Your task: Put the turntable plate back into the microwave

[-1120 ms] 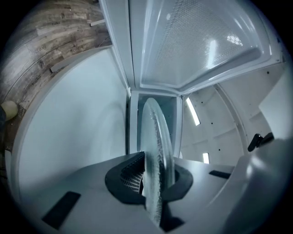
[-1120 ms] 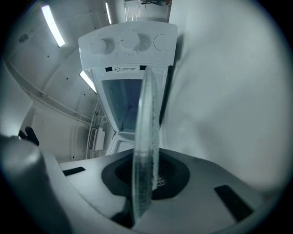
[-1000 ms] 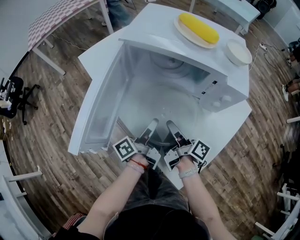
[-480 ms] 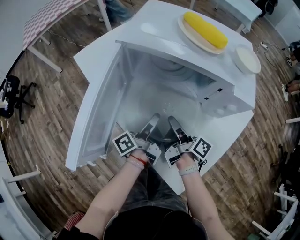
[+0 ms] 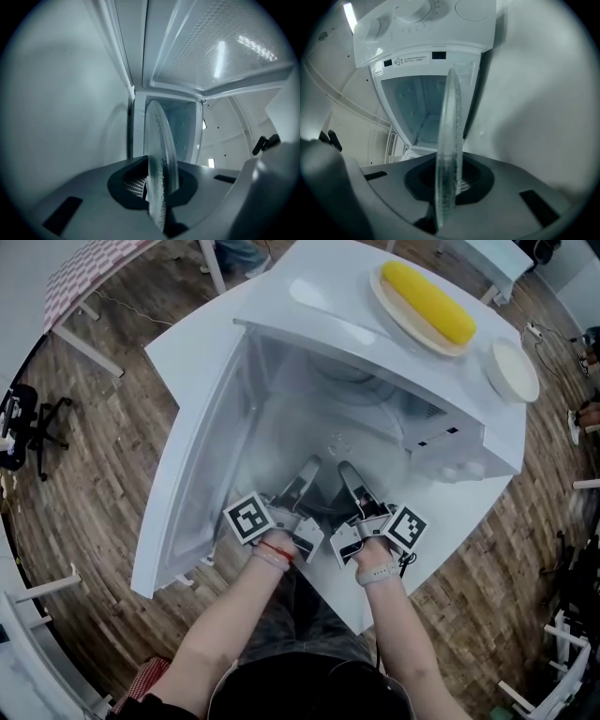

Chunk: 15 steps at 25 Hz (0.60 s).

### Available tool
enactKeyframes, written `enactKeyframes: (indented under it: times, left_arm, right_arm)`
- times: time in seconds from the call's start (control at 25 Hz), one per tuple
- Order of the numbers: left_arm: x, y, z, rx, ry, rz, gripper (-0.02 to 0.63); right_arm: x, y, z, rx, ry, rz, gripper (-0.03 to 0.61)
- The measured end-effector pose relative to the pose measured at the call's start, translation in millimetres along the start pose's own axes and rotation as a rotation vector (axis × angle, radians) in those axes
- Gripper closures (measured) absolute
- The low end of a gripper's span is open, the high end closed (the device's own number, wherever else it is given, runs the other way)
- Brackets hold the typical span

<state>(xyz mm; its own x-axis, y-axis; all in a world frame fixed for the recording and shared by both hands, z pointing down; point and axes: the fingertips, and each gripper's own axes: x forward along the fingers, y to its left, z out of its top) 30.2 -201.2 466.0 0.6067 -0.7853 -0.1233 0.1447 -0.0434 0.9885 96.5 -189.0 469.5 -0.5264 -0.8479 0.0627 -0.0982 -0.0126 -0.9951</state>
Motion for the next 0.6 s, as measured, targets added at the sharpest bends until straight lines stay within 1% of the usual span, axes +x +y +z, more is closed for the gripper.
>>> enactKeyframes:
  times: [0.32, 0.6]
  left_arm:
    - [11, 1, 9, 0.004, -0.002, -0.004, 0.583]
    - [17, 3, 14, -0.001, -0.009, 0.012, 0.581]
  right_arm:
    - [12, -1, 8, -0.007, 0.000, 0.002, 0.535]
    - [19, -3, 13, 0.009, 0.005, -0.010, 0.535]
